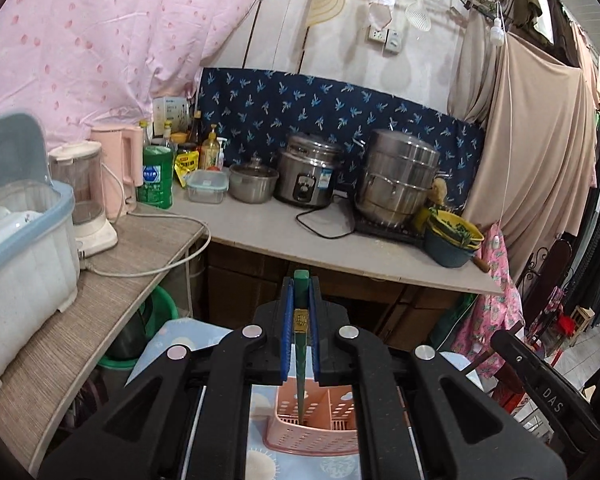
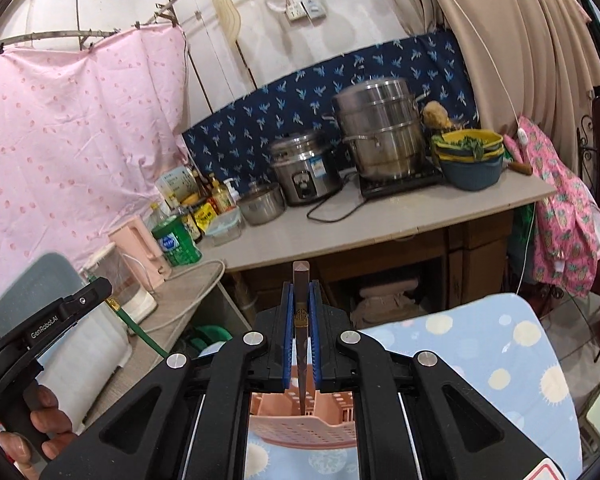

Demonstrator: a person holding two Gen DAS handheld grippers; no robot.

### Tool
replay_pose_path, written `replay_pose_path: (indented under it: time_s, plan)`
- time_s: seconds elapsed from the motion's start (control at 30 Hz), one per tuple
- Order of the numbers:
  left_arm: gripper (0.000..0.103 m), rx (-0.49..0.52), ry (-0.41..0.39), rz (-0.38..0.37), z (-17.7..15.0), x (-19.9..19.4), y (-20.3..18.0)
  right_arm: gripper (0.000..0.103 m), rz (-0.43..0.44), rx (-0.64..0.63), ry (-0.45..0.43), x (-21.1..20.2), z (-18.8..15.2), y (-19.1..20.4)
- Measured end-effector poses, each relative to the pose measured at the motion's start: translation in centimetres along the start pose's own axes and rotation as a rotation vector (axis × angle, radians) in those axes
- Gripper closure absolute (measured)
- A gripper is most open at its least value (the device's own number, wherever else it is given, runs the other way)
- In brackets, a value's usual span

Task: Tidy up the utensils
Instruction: 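Carry both chopsticks into the pink basket and open both tools, then move both open tools back down to the remaining chopsticks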

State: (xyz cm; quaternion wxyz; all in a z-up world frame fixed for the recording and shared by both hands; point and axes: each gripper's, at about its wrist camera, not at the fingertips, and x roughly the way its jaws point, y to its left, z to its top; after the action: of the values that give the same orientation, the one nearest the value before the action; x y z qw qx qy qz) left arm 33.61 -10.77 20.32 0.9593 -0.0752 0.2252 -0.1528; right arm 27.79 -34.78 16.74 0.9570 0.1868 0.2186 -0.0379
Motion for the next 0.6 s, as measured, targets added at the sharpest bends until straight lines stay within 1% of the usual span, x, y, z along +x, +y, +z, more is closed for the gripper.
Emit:
replay_pose_path:
  time_s: [0.1,0.2,0.23,0.27,0.3,0.33,0.47,0.6]
  plan:
    - [0.095,0.000,0.024,0.008,-0.9,0.8,0.3,0.095,-0.006,0.001,0.013,0.5,-0.7,-0.3]
    - [0.094,0.006,0.027,0.013,-1.5,0.8,0.4,0.090,-0.017,-0.007,0.001,0.1,-0.7,-0.1]
    - [0.088,0.011,0.027,0.014,-1.6,0.7,0.4,0.086,-0.019,-0.008,-0.006,-0.3,-0.7,0.0]
    - [0.078,0.016,0.028,0.015,-1.7,0.6,0.4,0.083,-0.021,-0.009,-0.013,-0.7,-0.6,0.0]
    - [0.067,0.019,0.027,0.022,-1.8,0.3,0.4,0.077,-0.023,-0.013,-0.025,-1.4,-0.7,0.0]
    - [0.064,0.020,0.022,0.022,-1.8,-0.1,0.4,0.073,-0.024,-0.017,-0.034,-1.9,-0.7,0.0]
    - [0.052,0.033,0.006,0.031,-2.2,-2.2,0.6,0.071,-0.013,-0.030,-0.054,-4.3,-1.1,0.2]
    - [0.051,0.042,0.012,0.038,-3.0,-4.5,0.7,0.068,-0.002,-0.037,-0.054,-6.9,-2.3,0.4]
